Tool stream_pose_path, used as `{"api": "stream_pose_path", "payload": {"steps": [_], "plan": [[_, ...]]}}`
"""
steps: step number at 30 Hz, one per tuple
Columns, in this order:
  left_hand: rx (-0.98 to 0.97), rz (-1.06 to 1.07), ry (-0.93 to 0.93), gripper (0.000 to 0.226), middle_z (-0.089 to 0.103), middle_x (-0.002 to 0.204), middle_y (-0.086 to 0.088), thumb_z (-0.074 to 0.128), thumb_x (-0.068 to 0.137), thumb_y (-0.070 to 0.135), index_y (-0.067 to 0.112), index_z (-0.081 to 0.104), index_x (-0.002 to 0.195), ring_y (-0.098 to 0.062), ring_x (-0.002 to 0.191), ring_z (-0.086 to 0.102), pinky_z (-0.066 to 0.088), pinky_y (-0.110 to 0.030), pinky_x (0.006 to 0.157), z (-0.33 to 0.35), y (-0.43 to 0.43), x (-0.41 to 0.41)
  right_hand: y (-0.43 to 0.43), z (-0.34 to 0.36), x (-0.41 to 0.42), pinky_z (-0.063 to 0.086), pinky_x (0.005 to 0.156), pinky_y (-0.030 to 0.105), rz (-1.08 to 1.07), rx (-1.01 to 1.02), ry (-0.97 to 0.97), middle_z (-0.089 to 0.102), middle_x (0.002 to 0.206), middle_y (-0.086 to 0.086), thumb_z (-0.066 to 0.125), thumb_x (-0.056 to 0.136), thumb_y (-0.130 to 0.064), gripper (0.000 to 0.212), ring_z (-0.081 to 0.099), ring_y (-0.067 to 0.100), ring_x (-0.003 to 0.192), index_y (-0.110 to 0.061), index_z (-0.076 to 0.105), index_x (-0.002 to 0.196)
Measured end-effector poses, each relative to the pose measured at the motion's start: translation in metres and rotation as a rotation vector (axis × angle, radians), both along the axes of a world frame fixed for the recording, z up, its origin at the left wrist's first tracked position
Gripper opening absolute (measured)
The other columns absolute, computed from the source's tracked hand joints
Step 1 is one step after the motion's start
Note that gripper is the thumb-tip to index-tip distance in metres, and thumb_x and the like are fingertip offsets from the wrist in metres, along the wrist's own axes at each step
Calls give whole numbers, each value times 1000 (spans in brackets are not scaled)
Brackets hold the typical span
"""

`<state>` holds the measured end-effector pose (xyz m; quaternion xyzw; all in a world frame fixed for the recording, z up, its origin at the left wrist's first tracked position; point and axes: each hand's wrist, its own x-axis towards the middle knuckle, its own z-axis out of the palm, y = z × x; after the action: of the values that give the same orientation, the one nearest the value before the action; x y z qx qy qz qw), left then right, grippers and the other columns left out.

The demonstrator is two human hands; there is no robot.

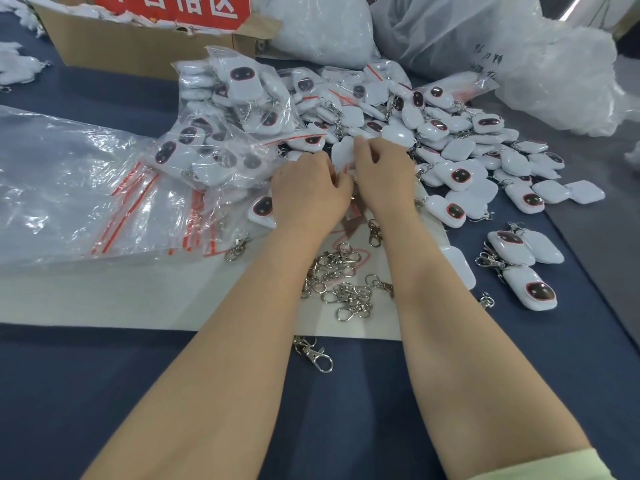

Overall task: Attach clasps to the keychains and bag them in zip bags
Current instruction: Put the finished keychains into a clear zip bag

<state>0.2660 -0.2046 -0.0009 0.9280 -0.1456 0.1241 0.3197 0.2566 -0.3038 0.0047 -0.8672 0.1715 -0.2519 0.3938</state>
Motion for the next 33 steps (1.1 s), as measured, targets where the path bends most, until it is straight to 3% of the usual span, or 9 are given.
{"api": "stream_pose_path", "payload": {"steps": [3,7,11,15,18,20,23,28,33], "plan": [[-10,-2,-5,27,65,94,-6,50,89,36,12,61,91,-29,90,58,43,-37,81,-1,0,0,-3,-2,1,38,74,21,-100,2,-7,66,98,2,43,93,-9,26,58,17,94,-12,66,106],[-17,-4,-1,26,65,92,-6,51,90,37,12,61,90,-28,88,58,42,-36,81,-1,-1,0,-10,0,-2,38,72,22,-76,93,-42,54,79,-6,40,92,-3,34,51,15,80,-14,61,115],[-5,3,8,22,63,94,-7,49,88,32,13,59,87,-30,89,57,40,-36,80,0,0,0,-5,7,-4,42,78,20,174,-68,137,64,94,-4,48,93,-11,28,57,11,87,-19,67,112],[-14,-3,20,21,63,92,-7,50,88,31,12,59,86,-29,88,57,40,-36,79,1,1,-1,-9,9,-3,46,69,15,130,-29,139,59,80,-4,47,95,-9,23,58,10,73,-12,65,109],[-31,-16,33,22,63,89,-6,51,88,31,11,60,86,-28,85,57,41,-36,79,2,1,-2,-16,12,-1,49,93,33,-139,257,-87,65,110,8,44,97,-7,24,64,23,101,-7,60,116],[-29,-20,33,23,63,88,-5,51,89,32,11,60,86,-27,83,57,42,-36,79,2,1,-3,-21,15,-1,42,98,21,-231,386,-192,56,130,10,43,97,-3,34,56,20,117,-8,50,130],[-32,-20,40,23,63,89,-5,51,88,32,11,60,87,-27,84,58,44,-37,81,3,1,-3,-18,8,-4,23,108,18,-104,194,-97,33,152,7,41,94,6,58,32,18,139,-12,30,148],[-18,-5,27,22,63,92,-7,49,90,34,13,57,86,-29,89,57,41,-37,81,2,1,-2,-5,-3,-1,17,116,29,193,-395,170,40,150,9,45,96,-6,48,30,23,140,-9,41,144],[3,8,17,28,64,93,-7,47,93,37,12,59,89,-29,90,57,43,-38,83,2,0,-2,-5,-6,3,25,108,36,112,-429,261,36,146,12,46,98,-19,47,31,33,132,-19,39,145]]}}
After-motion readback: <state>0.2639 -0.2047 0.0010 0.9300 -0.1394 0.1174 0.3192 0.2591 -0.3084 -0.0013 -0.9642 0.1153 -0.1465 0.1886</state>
